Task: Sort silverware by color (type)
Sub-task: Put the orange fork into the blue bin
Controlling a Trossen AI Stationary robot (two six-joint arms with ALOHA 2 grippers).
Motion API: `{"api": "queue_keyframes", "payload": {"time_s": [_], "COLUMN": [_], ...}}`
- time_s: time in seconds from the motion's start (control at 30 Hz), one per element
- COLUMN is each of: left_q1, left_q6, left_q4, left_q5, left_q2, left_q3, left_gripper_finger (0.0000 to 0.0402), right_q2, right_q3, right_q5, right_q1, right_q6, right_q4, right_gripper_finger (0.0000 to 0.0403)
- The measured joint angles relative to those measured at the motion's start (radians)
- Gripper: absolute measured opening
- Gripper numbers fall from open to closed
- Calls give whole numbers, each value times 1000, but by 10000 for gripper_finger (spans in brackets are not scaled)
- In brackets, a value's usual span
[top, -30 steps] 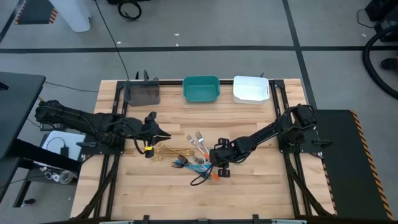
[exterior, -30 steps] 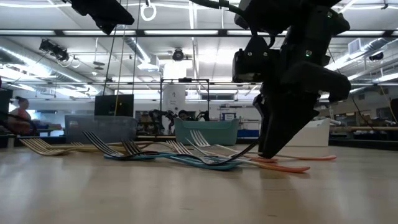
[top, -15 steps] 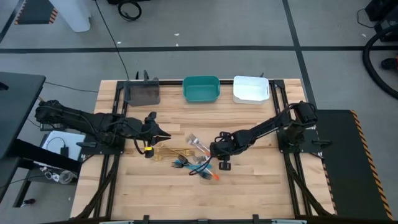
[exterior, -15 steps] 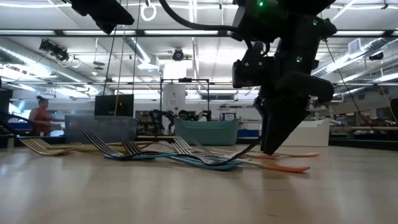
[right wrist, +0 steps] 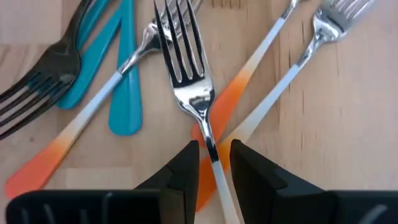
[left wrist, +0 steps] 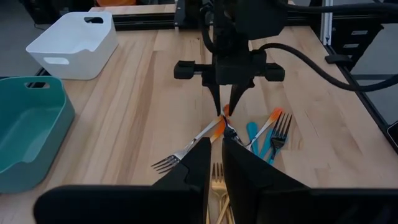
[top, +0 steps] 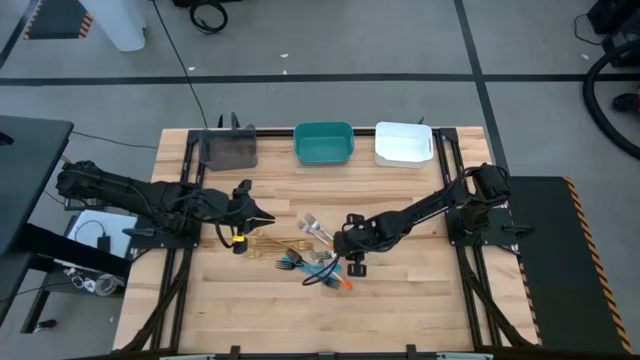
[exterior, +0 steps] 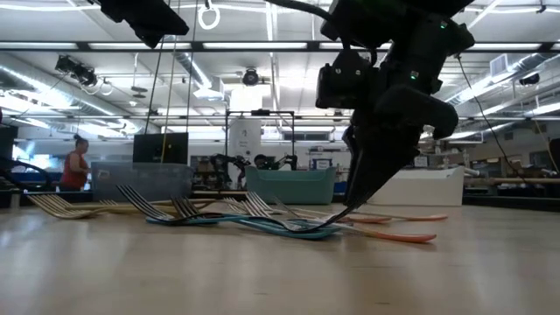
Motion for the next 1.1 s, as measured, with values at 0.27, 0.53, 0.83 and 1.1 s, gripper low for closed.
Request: {"api": "queue_keyframes", "payload": {"time_s": [0.27,0.53,0.83,1.1], "left_q1": [0,0,0,0], "left_q6": [0,0,0,0], "left_q4": [-3,-2,-2,-2], "left_q5": [0,0,0,0], "left_q2": [0,0,0,0], "left_q3": [0,0,0,0], "left_gripper_finger": [50,50,50,50], "right_q2": [6,3,3,2], "right_q3": [-60,-84,-85,-77], "right_q5": [2,0,-23,-16], "right_q1": [0,0,0,0], "right_q6": [-16,-24,-29,-30], "right_q4": [98,117,122,112], "right_gripper_finger": [95,71,10,12]}}
